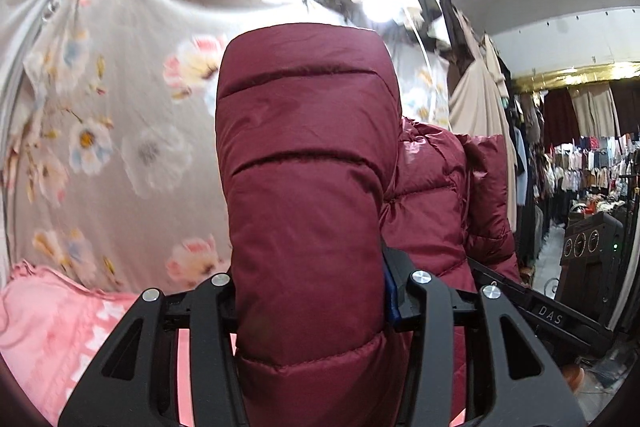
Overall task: Fold large clothes
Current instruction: 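Lift the folded jacket bundle off the blanket with both grippers, then carry the held maroon jacket bundle back down toward the blanket with both grippers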
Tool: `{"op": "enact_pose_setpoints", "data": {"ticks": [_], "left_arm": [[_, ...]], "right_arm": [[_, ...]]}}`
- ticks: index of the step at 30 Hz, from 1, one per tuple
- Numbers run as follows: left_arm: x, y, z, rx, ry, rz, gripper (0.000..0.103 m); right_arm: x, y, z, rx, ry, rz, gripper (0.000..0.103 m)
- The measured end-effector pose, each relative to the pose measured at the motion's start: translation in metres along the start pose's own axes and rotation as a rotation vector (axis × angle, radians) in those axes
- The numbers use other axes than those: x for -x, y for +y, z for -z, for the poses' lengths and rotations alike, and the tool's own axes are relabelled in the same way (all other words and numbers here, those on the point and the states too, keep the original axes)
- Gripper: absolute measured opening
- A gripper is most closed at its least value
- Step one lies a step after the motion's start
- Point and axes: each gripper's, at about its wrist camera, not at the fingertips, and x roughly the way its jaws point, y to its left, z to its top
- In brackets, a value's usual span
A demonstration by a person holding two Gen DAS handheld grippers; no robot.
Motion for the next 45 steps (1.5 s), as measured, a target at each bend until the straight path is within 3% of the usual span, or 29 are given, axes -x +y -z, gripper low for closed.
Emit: {"op": "enact_pose_setpoints", "data": {"ticks": [6, 15, 26, 45], "left_arm": [[0.003, 0.051, -0.001, 0.029, 0.014, -0.048, 0.046], [-0.025, 0.144, 0.034, 0.126, 0.134, -0.133, 0.046], [-0.09, 0.205, 0.12, 0.236, 0.345, -0.188, 0.046], [-0.176, 0.257, 0.271, 0.411, 0.692, -0.237, 0.046]], "right_arm": [[-0.061, 0.013, 0.017, -0.022, 0.081, -0.034, 0.021], [-0.15, -0.001, 0.069, -0.081, 0.23, -0.022, 0.021], [-0.22, -0.06, 0.156, -0.199, 0.428, 0.052, 0.021], [-0.278, -0.145, 0.294, -0.339, 0.692, 0.17, 0.021]]}}
